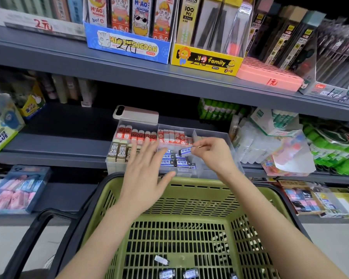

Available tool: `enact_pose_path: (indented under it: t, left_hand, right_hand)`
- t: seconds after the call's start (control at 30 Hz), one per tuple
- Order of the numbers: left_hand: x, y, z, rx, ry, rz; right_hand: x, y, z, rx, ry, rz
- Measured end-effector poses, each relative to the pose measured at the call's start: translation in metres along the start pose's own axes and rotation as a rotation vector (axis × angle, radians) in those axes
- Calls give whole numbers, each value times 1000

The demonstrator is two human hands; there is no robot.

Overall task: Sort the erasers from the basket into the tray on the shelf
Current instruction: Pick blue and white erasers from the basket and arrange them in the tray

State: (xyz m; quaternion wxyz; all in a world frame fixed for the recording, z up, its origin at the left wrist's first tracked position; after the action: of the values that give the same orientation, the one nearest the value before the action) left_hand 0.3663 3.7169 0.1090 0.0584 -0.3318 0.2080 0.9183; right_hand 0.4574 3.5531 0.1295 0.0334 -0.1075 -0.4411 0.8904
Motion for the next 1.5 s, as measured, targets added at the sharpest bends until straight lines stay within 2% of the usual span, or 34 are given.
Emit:
enact_pose_path:
  t: [0.13, 0.2, 0.27, 0.43, 0.57, 0.67, 0.73, 0.8, 0.87, 0.9, 0.97, 1.03, 1.1, 1.17, 1.27, 1.37, 1.43, 1.5]
  left_hand:
    - [8, -1, -17, -157, -146, -82]
    - [8, -1, -18, -177, -149, -95]
    - [8, -2, -17, -167, -138, -92]
    - [8, -1, -14, -126, -112, -84]
    - [3, 7, -4, -19, 28, -101]
    - [9, 20, 7, 190, 212, -85]
    - [23, 33, 5, 338, 222, -27]
    - [46, 47, -16, 392, 64, 13]
    - [81, 55, -56, 329, -304, 31]
    - [104, 54, -75, 274, -508, 24]
    - [151, 46, -103, 165, -830, -2]
    - [188, 35, -118, 109, -990, 7]
    - [213, 27, -127, 33, -1075, -16]
    - [226, 25, -133, -59, -1099, -115]
    - [229, 25, -136, -76, -1043, -188]
    - [231, 26, -136, -9, -1037, -142]
    - [227, 24, -134, 69, -1025, 1]
    - [215, 22, -129, 288, -996, 371]
  right_hand:
    - [-1, -5, -15, 323, -16, 215]
    - [5, -13, -19, 586, 28, 406]
    - [10, -15, -24, 690, 31, 518]
    - [16, -14, -18, 611, 44, 577]
    - [43, -14, 22, 203, 146, 539]
    - [68, 22, 52, -6, 128, 367]
    - [81, 67, 55, 70, 6, 174]
    - [102, 128, 41, 374, -338, 6]
    - [134, 193, 32, 722, -701, -78]
    - [146, 220, 32, 846, -801, -99]
    - [164, 255, 32, 928, -857, -185]
    - [179, 275, 25, 895, -876, -235]
    - [188, 282, 17, 928, -877, -142]
    - [193, 283, 11, 954, -850, -45]
    - [193, 282, 8, 928, -865, -41]
    - [190, 275, 8, 867, -858, -82]
    - [186, 262, 7, 744, -819, -136]
    - [177, 237, 3, 508, -743, -229]
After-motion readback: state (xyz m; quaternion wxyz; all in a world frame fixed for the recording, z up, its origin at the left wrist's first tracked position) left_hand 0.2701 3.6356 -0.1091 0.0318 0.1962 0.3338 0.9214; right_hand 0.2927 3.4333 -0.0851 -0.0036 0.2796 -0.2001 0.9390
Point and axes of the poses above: each hand's wrist, its own x-axis away from the middle knuckle, its own z-axis out of the back of the hand, y = z × x, the point moved 7 cm from there along -x, towards the middle knuckle, and after that the axes turned 14 degrees about y, right-handed, at the moved point
